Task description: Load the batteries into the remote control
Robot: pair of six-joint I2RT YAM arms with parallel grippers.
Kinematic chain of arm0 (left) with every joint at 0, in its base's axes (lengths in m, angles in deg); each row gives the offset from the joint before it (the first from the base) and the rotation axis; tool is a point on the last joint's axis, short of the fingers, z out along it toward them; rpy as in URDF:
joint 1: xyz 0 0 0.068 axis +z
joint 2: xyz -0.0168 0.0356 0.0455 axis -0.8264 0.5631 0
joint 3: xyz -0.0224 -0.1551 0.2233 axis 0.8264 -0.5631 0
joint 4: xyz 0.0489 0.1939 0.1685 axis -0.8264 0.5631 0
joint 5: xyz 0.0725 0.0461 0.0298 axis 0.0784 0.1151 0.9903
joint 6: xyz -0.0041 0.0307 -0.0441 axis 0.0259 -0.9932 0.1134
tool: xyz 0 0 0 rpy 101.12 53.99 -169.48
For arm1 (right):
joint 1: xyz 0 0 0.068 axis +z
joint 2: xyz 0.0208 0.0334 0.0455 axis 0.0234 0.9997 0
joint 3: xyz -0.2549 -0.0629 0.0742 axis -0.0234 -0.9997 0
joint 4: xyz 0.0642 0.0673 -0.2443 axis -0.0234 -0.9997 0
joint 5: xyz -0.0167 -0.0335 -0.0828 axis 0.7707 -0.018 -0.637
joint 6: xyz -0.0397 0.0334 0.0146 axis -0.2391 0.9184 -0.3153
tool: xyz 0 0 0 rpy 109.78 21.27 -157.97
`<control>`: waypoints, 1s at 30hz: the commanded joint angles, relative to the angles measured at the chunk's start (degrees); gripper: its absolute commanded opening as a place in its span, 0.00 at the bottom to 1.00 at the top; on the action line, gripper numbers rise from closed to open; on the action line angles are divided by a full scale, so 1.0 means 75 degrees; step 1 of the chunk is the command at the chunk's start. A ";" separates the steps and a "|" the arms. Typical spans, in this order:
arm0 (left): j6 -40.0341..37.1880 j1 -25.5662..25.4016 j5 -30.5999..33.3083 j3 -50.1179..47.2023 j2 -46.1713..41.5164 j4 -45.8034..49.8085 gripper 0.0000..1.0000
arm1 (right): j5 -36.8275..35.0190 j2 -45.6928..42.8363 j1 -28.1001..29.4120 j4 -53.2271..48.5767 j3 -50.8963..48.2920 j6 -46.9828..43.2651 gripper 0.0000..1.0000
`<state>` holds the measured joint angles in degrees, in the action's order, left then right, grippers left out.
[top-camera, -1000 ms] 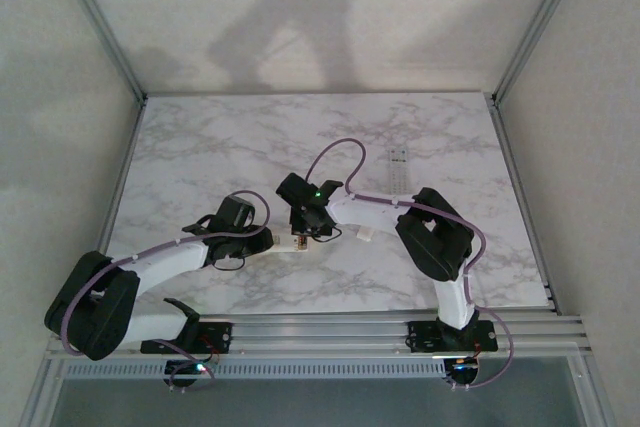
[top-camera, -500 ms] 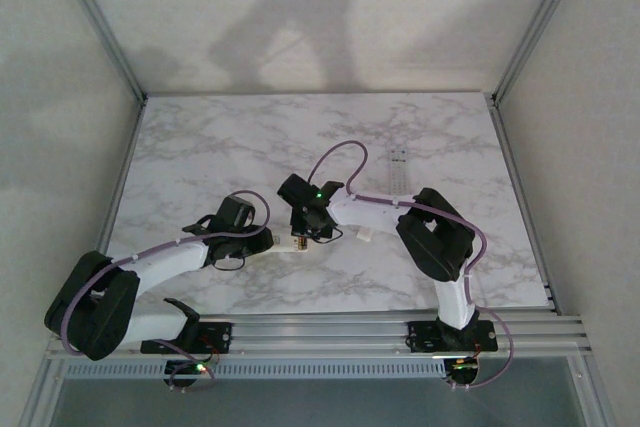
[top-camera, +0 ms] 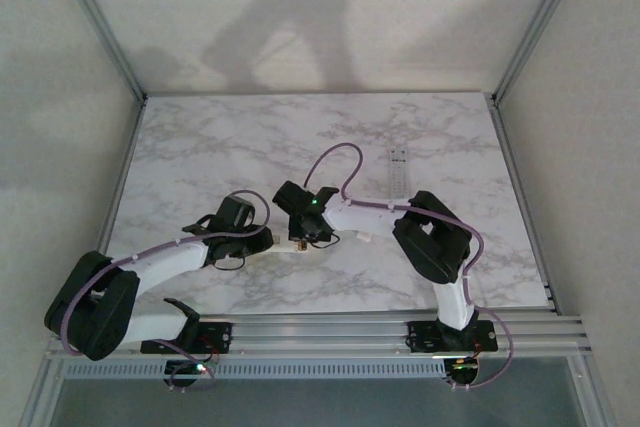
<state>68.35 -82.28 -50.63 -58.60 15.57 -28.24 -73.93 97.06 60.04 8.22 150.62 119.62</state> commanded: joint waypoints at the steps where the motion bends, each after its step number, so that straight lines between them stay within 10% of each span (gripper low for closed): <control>1: 0.0043 -0.0173 -0.0126 -0.0026 0.0165 0.0044 0.40 | 0.0066 0.0526 0.0344 -0.0544 -0.0355 -0.0179 0.01; 30: 0.0037 -0.0234 -0.0103 -0.0019 0.0207 0.0045 0.40 | -0.0383 -0.0284 0.0483 -0.0296 -0.0170 -0.0708 0.14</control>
<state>68.35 -82.56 -50.28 -58.60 15.79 -28.50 -80.51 95.60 62.92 10.76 148.28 115.36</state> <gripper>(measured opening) 0.398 0.139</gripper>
